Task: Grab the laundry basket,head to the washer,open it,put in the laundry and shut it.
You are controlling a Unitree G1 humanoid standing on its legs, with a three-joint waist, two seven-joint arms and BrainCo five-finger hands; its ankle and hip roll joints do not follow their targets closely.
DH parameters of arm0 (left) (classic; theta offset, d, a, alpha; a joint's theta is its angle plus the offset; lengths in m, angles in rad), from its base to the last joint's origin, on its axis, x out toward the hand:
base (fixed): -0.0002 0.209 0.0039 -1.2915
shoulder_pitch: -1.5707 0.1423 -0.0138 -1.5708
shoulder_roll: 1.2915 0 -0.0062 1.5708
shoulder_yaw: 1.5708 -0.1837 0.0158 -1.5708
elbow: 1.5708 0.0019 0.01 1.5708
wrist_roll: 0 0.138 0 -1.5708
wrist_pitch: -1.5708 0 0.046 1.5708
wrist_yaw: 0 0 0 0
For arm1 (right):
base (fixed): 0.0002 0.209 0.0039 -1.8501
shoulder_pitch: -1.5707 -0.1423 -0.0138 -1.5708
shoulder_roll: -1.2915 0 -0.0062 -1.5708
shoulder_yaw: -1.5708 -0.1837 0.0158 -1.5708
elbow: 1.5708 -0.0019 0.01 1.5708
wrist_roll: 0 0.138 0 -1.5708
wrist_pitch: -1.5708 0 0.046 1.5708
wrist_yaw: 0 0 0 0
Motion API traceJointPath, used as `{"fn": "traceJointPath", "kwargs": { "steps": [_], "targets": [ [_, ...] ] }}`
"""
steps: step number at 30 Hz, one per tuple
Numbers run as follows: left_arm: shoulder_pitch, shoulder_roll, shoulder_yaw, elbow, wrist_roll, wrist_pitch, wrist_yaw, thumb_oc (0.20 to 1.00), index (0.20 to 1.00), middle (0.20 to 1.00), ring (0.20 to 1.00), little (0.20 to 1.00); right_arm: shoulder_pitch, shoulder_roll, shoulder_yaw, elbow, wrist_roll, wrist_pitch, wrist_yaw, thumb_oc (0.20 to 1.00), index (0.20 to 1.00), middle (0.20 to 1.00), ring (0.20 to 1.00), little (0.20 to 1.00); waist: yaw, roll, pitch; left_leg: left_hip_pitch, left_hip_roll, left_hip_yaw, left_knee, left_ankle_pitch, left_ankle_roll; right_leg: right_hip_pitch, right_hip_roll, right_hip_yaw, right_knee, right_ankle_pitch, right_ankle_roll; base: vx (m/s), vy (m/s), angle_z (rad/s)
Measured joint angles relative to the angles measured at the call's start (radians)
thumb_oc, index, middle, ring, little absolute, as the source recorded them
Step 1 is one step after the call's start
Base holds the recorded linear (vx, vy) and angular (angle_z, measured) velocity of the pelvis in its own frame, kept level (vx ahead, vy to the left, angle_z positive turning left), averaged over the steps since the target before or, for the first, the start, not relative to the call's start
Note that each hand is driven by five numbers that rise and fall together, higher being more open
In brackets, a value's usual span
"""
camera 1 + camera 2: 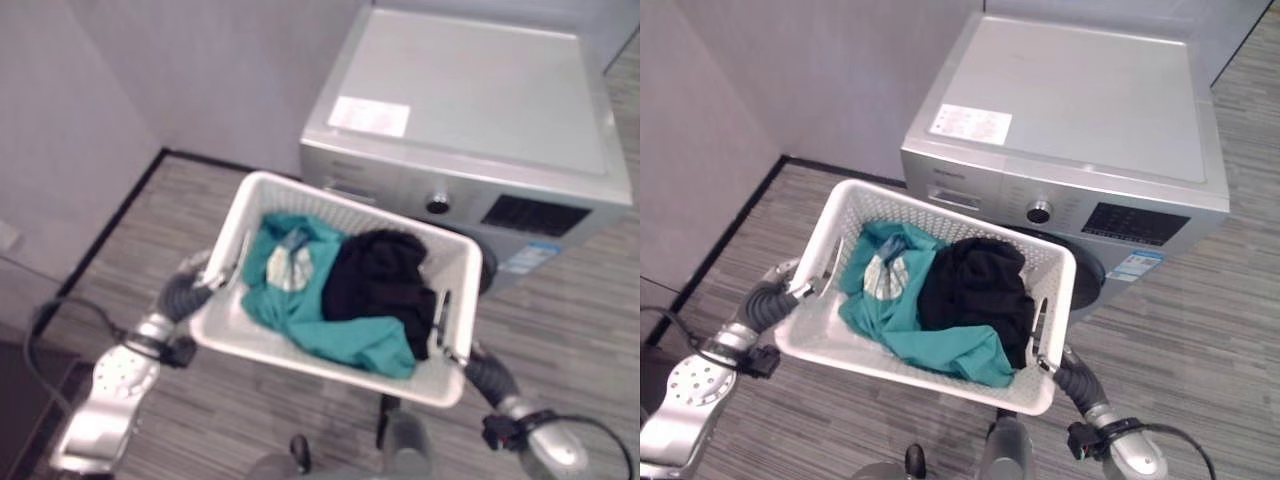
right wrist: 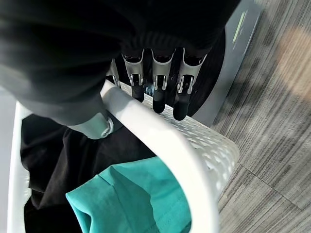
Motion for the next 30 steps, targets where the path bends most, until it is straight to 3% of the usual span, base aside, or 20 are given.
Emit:
{"fn": "traceJointPath", "kwargs": {
  "steps": [2, 4, 5, 8, 9, 13, 16, 19, 21, 22, 25, 27, 30],
  "targets": [
    [-0.02, 0.018, 0.005, -0.002, -0.022, 0.0, -0.005, 0.2, 0.2, 0.2, 0.2, 0.2, -0.027, -0.047, -0.032, -0.051, 0.005, 0.017, 0.001, 0.2, 0.2, 0.2, 0.2, 0.2, 0.001, -0.018, -0.008, -0.006, -0.007, 0.014, 0.015, -0.004, 0.009, 0.013, 0.003, 0.007, -0.04, 0.025, 0.005, -0.01, 0.065, -0.19],
    [-0.074, 0.084, 0.015, -0.03, -0.071, -0.013, -0.003, 0.2, 0.2, 0.2, 0.2, 0.2, -0.053, -0.094, -0.091, -0.101, 0.058, 0.008, 0.0, 0.2, 0.2, 0.2, 0.2, 0.2, -0.009, -0.059, -0.033, -0.002, -0.006, 0.028, 0.027, -0.008, 0.014, 0.026, 0.012, 0.016, -0.077, 0.045, 0.007, 0.02, 0.047, -0.34],
    [-0.104, 0.138, 0.018, -0.041, -0.091, -0.013, -0.006, 0.2, 0.2, 0.2, 0.2, 0.2, -0.06, -0.169, -0.098, -0.112, 0.111, 0.013, 0.0, 0.2, 0.2, 0.2, 0.2, 0.2, -0.008, -0.068, -0.037, 0.009, 0.0, 0.046, 0.027, -0.008, 0.014, 0.037, 0.022, 0.028, -0.095, 0.062, 0.002, 0.01, 0.016, -0.31],
    [-0.192, 0.395, 0.015, -0.067, -0.223, -0.013, -0.014, 0.2, 0.2, 0.2, 0.2, 0.2, -0.024, -0.328, -0.184, -0.176, 0.263, 0.026, 0.002, 0.2, 0.2, 0.2, 0.2, 0.2, -0.02, -0.085, -0.044, 0.028, 0.007, 0.054, 0.019, -0.007, 0.012, 0.061, 0.034, 0.03, -0.124, 0.078, 0.004, 0.06, 0.006, -0.16],
    [-0.206, 0.769, 0.047, -0.126, -0.439, -0.037, -0.017, 0.2, 0.2, 0.2, 0.2, 0.2, 0.129, -0.495, -0.401, -0.246, 0.436, 0.023, 0.021, 0.2, 0.2, 0.2, 0.2, 0.2, -0.025, -0.087, -0.047, 0.053, 0.016, 0.06, 0.004, -0.006, 0.01, 0.084, 0.042, 0.029, -0.137, 0.08, 0.005, 0.07, 0.005, -0.11],
    [-0.186, 0.947, 0.127, -0.13, -0.648, -0.09, 0.003, 0.2, 0.2, 0.2, 0.2, 0.2, 0.189, -0.609, -0.575, -0.215, 0.572, -0.017, 0.025, 0.2, 0.2, 0.2, 0.2, 0.2, -0.049, -0.068, -0.082, 0.104, 0.032, 0.072, -0.025, -0.011, 0.001, 0.117, 0.06, 0.024, -0.14, 0.072, 0.007, 0.04, 0.003, -0.13],
    [-0.214, 0.958, 0.103, -0.097, -0.716, -0.125, 0.012, 0.2, 0.2, 0.2, 0.2, 0.2, 0.131, -0.679, -0.597, -0.161, 0.593, -0.052, 0.016, 0.2, 0.2, 0.2, 0.2, 0.2, -0.066, -0.06, -0.093, 0.116, 0.034, 0.076, -0.036, -0.007, -0.003, 0.119, 0.063, 0.023, -0.14, 0.071, 0.008, 0.0, -0.003, -0.01],
    [-0.499, 0.923, -0.214, 0.009, -0.797, -0.162, 0.02, 0.2, 0.2, 0.2, 0.2, 0.2, -0.088, -0.742, -0.433, -0.055, 0.591, -0.088, -0.042, 0.2, 0.2, 0.2, 0.2, 0.2, -0.092, -0.06, -0.104, 0.116, 0.036, 0.077, -0.034, -0.005, -0.006, 0.118, 0.065, 0.024, -0.139, 0.071, 0.008, 0.02, -0.03, 0.0],
    [-0.617, 0.912, -0.341, 0.042, -0.817, -0.162, 0.02, 0.2, 0.2, 0.2, 0.2, 0.2, -0.105, -0.765, -0.409, -0.031, 0.591, -0.103, -0.068, 0.2, 0.2, 0.2, 0.2, 0.2, -0.094, -0.056, -0.106, 0.112, 0.039, 0.076, -0.035, -0.004, -0.008, 0.114, 0.068, 0.023, -0.138, 0.071, 0.007, 0.07, -0.064, 0.01],
    [-0.781, 0.882, -0.51, 0.099, -0.824, -0.165, 0.02, 0.2, 0.2, 0.2, 0.2, 0.2, -0.135, -0.772, -0.365, -0.011, 0.591, -0.106, -0.079, 0.2, 0.2, 0.2, 0.2, 0.2, -0.092, -0.052, -0.112, 0.113, 0.044, 0.075, -0.036, -0.004, -0.009, 0.115, 0.07, 0.021, -0.137, 0.068, 0.006, 0.09, -0.09, 0.04],
    [-0.974, 0.817, -0.713, 0.207, -0.827, -0.154, 0.019, 0.2, 0.2, 0.2, 0.2, 0.2, -0.141, -0.783, -0.293, -0.014, 0.591, -0.097, -0.109, 0.2, 0.2, 0.2, 0.2, 0.2, -0.104, -0.03, -0.12, 0.112, 0.058, 0.073, -0.043, -0.002, -0.015, 0.113, 0.083, 0.013, -0.138, 0.06, -0.006, 0.1, -0.114, 0.01],
    [-1.146, 0.72, -0.888, 0.324, -0.826, -0.133, 0.018, 0.2, 0.2, 0.2, 0.2, 0.2, -0.148, -0.81, -0.237, 0.007, 0.593, -0.076, -0.134, 0.2, 0.2, 0.2, 0.2, 0.2, -0.105, -0.011, -0.129, 0.111, 0.075, 0.073, -0.053, 0.002, -0.026, 0.11, 0.097, 0.002, -0.137, 0.05, -0.016, 0.16, -0.216, 0.05],
    [-1.217, 0.656, -0.95, 0.396, -0.812, -0.106, 0.018, 0.2, 0.2, 0.2, 0.2, 0.2, -0.213, -0.85, -0.187, 0.05, 0.606, -0.049, -0.142, 0.2, 0.2, 0.2, 0.2, 0.2, -0.118, 0.01, -0.135, 0.089, 0.105, 0.071, -0.051, 0.004, -0.047, 0.092, 0.126, -0.007, -0.134, 0.037, -0.033, 0.19, -0.253, 0.03]
  ]
}}
